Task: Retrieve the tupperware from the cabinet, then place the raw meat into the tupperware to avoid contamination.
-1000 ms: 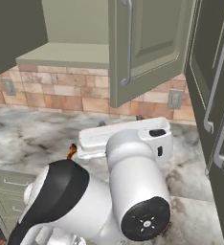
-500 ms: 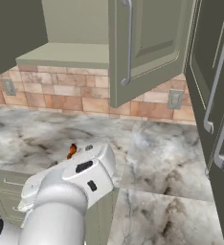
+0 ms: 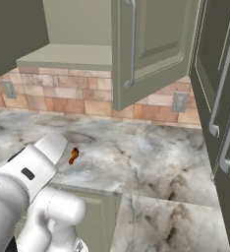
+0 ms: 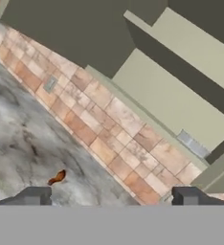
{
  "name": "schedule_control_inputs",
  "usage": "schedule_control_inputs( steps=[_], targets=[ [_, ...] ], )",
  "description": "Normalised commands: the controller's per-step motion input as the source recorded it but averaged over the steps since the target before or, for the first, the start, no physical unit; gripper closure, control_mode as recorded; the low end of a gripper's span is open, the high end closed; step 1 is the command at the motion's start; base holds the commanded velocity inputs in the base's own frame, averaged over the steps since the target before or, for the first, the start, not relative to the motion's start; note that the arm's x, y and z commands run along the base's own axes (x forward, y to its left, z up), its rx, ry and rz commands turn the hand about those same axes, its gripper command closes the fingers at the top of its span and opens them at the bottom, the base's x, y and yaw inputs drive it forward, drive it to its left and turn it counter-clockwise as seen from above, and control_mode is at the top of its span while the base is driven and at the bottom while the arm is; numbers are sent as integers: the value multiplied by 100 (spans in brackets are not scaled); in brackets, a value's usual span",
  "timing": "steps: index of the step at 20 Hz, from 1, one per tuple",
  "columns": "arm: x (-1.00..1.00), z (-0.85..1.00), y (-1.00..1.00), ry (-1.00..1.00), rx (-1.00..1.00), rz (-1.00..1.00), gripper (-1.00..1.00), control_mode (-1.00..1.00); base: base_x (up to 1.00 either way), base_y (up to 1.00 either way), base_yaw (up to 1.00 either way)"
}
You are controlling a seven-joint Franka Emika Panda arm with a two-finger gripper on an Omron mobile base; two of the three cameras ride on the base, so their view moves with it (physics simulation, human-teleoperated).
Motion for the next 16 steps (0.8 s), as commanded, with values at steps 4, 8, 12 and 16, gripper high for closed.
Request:
schedule_control_inputs(
  steps=[4, 8, 12, 16],
  targets=[
    [11, 28, 47, -23, -14, -7, -100, -100, 0, 0, 0],
    [23, 21, 51, -23, -15, -10, -100, -100, 0, 0, 0],
    [43, 10, 52, -19, -16, -13, -100, -100, 0, 0, 0],
    [67, 0, 37, -9, -18, -16, -100, -100, 0, 0, 0]
  ],
)
